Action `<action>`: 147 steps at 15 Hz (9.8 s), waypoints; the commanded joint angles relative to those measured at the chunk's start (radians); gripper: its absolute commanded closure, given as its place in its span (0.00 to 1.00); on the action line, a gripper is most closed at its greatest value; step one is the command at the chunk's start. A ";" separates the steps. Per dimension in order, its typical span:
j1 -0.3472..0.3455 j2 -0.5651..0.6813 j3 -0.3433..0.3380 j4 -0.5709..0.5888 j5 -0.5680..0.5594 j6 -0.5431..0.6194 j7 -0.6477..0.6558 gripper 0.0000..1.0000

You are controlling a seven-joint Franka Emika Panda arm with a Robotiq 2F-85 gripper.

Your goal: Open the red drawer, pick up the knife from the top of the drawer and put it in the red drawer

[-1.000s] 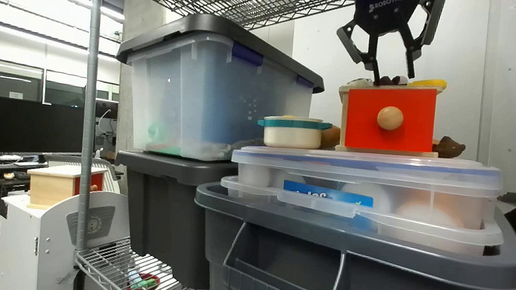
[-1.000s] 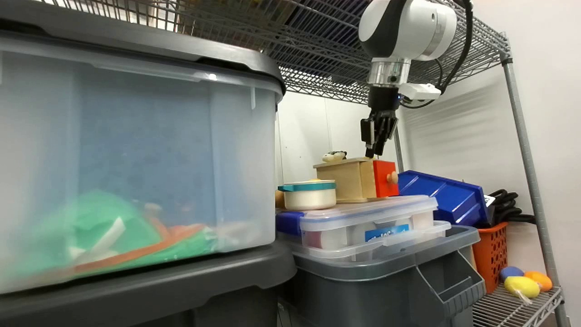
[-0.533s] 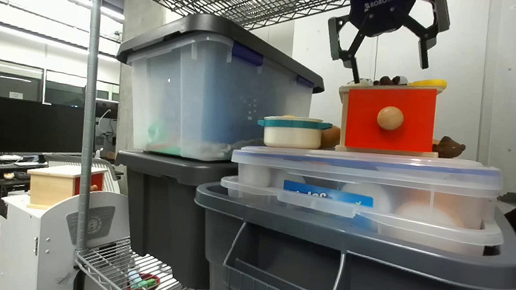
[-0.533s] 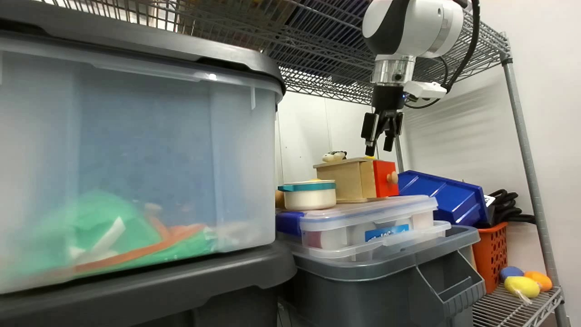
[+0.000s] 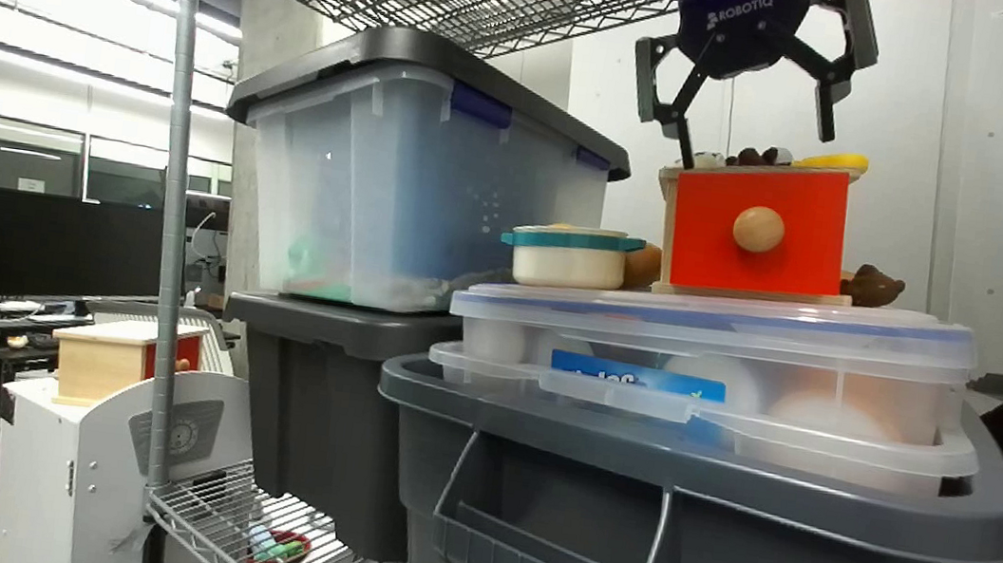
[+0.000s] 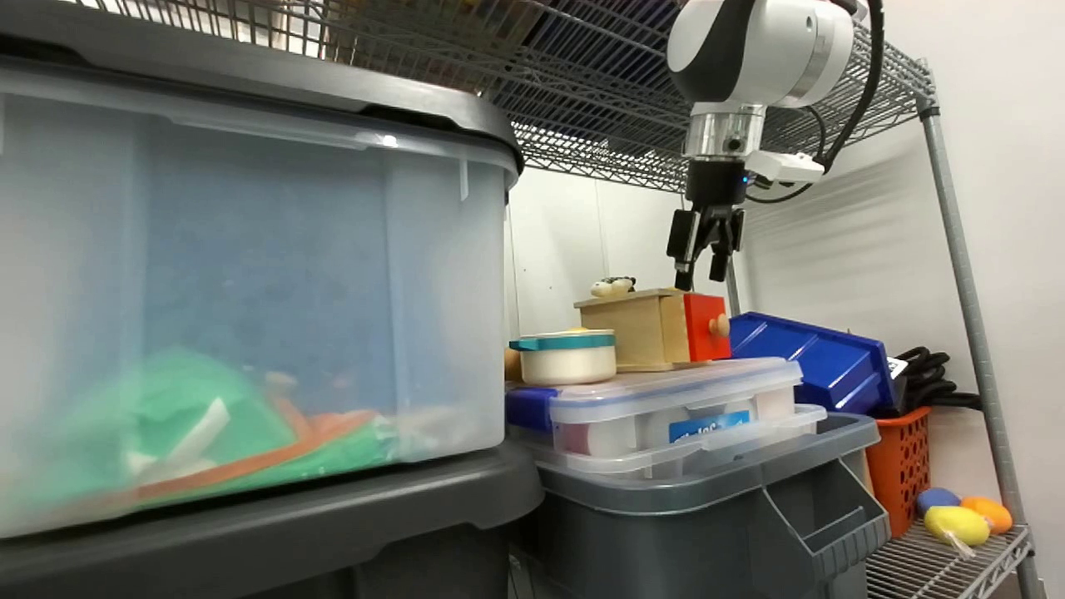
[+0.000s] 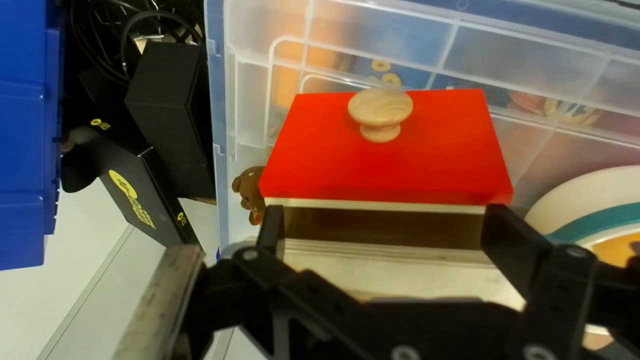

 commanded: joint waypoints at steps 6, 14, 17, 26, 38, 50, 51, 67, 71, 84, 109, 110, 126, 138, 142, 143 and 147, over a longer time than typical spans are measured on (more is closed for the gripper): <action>0.000 -0.011 -0.019 -0.001 -0.027 -0.023 -0.026 0.00; -0.002 -0.003 -0.023 -0.017 -0.035 -0.033 -0.053 0.00; -0.001 -0.005 -0.022 -0.014 -0.034 -0.036 -0.057 0.00; 0.023 -0.027 -0.002 -0.047 -0.029 -0.037 -0.058 0.00; 0.025 -0.050 -0.006 -0.011 -0.026 -0.055 -0.057 0.00; 0.013 -0.009 -0.024 0.045 -0.020 -0.051 -0.068 0.00; 0.011 -0.003 -0.024 0.052 -0.019 -0.051 -0.070 0.00; -0.039 0.162 -0.008 0.254 -0.004 -0.048 -0.096 0.00; -0.044 0.189 -0.002 0.284 -0.001 -0.047 -0.099 0.00; -0.061 0.280 0.029 0.387 0.025 -0.087 -0.140 0.00; -0.081 0.280 0.053 0.481 0.108 -0.185 -0.205 0.95; -0.081 0.280 0.052 0.483 0.111 -0.188 -0.206 0.95; -0.066 0.182 0.041 0.404 0.117 -0.252 -0.196 0.95; -0.066 0.230 0.033 0.428 0.106 -0.279 -0.186 0.95; -0.063 0.204 0.035 0.403 0.108 -0.272 -0.187 0.95; -0.063 0.198 0.036 0.398 0.108 -0.271 -0.187 0.95; -0.062 0.176 0.036 0.373 0.110 -0.269 -0.189 0.95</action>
